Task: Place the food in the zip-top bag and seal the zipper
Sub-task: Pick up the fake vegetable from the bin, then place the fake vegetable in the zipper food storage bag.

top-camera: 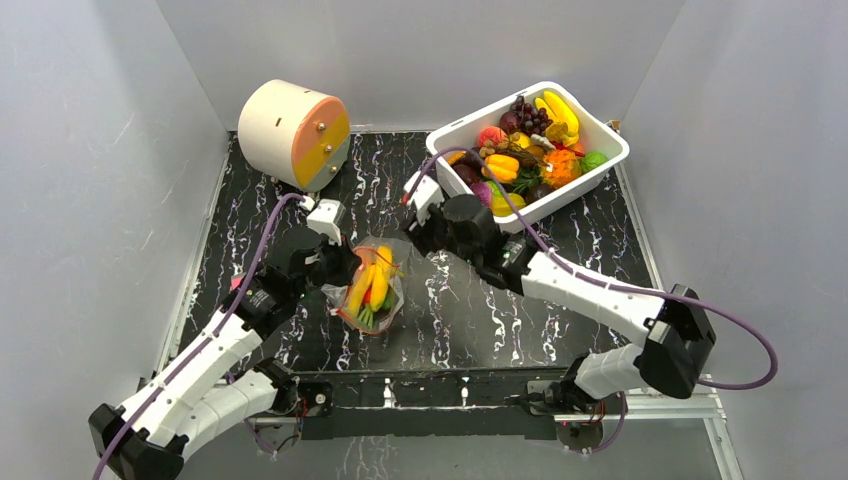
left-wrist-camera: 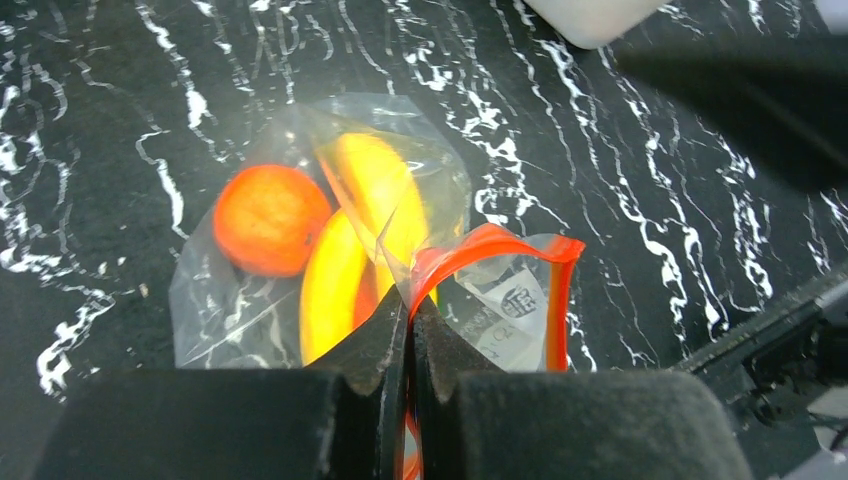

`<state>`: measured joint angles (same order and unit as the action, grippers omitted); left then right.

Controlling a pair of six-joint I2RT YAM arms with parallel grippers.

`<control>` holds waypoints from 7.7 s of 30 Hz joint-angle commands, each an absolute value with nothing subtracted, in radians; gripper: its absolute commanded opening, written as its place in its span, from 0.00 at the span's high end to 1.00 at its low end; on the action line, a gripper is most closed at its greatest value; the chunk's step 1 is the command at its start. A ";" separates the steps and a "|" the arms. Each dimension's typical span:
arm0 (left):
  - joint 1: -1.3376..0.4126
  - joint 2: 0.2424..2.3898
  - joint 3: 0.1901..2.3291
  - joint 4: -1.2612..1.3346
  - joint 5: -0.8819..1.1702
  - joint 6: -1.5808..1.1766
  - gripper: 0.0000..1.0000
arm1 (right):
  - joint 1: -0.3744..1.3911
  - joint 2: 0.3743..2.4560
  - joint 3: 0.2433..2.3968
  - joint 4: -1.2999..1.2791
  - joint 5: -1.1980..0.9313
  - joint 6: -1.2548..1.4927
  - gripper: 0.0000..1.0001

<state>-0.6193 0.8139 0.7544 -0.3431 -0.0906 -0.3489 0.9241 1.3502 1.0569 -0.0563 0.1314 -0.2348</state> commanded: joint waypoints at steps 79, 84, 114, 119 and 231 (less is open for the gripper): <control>-0.623 0.831 0.738 -0.279 0.152 -0.264 1.00 | 0.307 2.033 1.566 -0.092 0.321 0.173 0.34; -0.623 0.833 0.738 -0.278 0.155 -0.264 1.00 | 0.307 1.997 1.541 -0.089 0.307 0.156 0.40; -0.623 0.880 0.764 -0.256 0.110 -0.344 1.00 | 0.324 1.534 1.281 -0.099 0.051 0.154 0.53; -0.623 0.926 0.812 -0.261 0.093 -0.396 1.00 | 0.353 1.432 1.226 -0.101 -0.045 0.168 0.53; -0.623 0.848 0.845 -0.289 0.000 -0.600 1.00 | 1.031 1.403 0.831 0.252 -0.083 0.097 0.15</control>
<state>-0.6193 0.8669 0.8486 -0.3149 0.0185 -0.6167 1.0275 1.4933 0.8246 0.3161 -0.1444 0.0731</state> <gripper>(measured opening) 0.009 0.884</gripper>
